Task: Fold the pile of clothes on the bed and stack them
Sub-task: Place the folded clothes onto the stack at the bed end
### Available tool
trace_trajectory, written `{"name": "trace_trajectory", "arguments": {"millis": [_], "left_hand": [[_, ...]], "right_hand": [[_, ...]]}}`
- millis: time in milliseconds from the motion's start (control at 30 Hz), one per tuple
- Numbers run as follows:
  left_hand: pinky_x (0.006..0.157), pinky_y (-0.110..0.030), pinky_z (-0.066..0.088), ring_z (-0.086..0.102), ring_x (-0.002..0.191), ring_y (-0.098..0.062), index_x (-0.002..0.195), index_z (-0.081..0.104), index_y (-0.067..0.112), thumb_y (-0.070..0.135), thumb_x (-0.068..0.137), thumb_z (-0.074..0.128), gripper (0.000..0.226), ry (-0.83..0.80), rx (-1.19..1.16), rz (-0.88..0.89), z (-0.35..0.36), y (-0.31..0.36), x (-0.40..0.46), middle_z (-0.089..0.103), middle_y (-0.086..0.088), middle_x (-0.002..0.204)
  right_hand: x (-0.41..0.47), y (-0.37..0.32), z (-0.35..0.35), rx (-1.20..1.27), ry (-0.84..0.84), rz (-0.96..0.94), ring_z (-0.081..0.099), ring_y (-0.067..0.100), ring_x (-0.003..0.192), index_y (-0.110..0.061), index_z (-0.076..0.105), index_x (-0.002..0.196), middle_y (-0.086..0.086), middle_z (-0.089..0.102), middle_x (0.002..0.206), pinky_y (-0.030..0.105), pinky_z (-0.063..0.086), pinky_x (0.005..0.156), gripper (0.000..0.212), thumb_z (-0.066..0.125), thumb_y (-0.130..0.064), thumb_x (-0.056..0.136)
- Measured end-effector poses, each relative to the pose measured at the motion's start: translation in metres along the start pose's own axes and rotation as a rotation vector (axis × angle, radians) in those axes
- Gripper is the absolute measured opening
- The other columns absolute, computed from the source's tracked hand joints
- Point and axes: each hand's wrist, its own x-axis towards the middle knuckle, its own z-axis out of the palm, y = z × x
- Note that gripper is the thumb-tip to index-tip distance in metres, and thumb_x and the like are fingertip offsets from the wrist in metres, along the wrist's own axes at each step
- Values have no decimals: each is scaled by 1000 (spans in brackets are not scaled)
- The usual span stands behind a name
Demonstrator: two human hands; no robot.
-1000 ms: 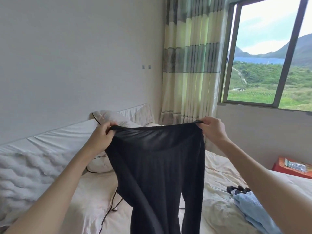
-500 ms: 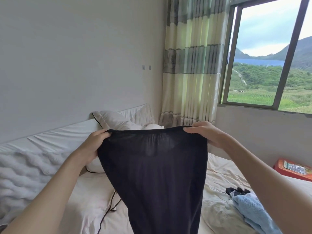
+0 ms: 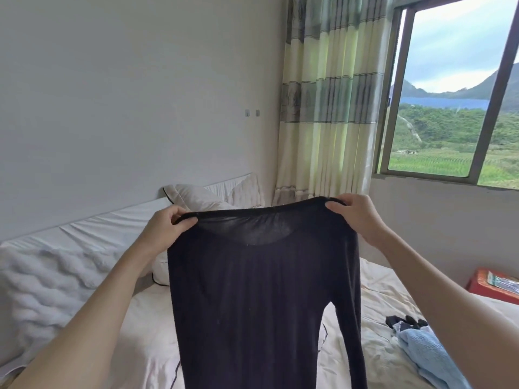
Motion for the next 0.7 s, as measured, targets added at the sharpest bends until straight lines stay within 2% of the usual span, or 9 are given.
{"name": "trace_trajectory", "arguments": {"millis": [67,167,233,300,367,433,500,600,700], "left_hand": [[69,-29,42,53,74,-17,85,63,11,22,85,69,13,103,47,70,-2,5,3,60,-3,80],[72,-34,47,57,74,-19,80,64,7,17,84,70,13,119,-34,53,-6,9,3,62,-5,78],[65,-26,54,64,69,-13,79,64,7,8,86,67,7,45,-182,-17,-8,9,-1,65,-6,79],[56,-16,54,65,60,-4,85,64,4,0,89,59,7,-40,-278,-73,-8,7,-4,65,-7,79],[53,-15,52,65,60,-3,92,63,3,-2,92,54,10,-77,-331,-125,-8,5,-5,65,-5,80],[51,-16,51,63,67,-9,96,62,5,-1,93,51,13,-97,-425,-178,-7,4,-8,65,-4,82],[52,-16,51,62,73,-12,96,62,6,1,93,53,11,-90,-495,-213,-6,1,-11,65,-3,85],[62,-18,48,60,77,-12,92,63,10,5,88,63,7,-51,-355,-184,-2,-6,-19,65,-2,88],[61,-12,45,62,72,-7,85,66,13,9,83,70,6,-89,-127,-130,1,-19,-34,68,3,80]], "right_hand": [[2,-4,2,-17,53,-32,52,19,64,-15,67,74,6,60,68,30,42,62,18,64,-24,89],[3,-9,2,-28,-122,85,47,19,65,-14,61,70,7,53,69,27,35,59,26,59,-27,93],[3,-7,2,-40,-208,149,51,16,67,-14,64,75,4,57,72,25,38,60,22,59,-25,93],[2,-4,2,15,-181,147,52,18,76,-4,67,85,8,58,79,27,41,70,21,61,-23,92],[0,-1,1,103,-134,144,54,21,77,1,68,90,12,61,83,33,44,75,22,64,-21,89],[-4,0,-1,165,-98,132,64,17,71,-10,72,83,8,70,81,29,53,69,11,67,-18,87],[-8,2,-2,215,-75,119,67,10,63,-16,73,81,0,72,73,19,52,54,6,68,-16,86],[-15,10,0,208,-52,92,65,8,63,-20,72,77,-5,71,70,16,49,54,10,70,-13,83],[-27,33,7,44,-42,45,62,12,71,-22,69,72,-5,68,73,24,48,65,14,71,-13,82]]}}
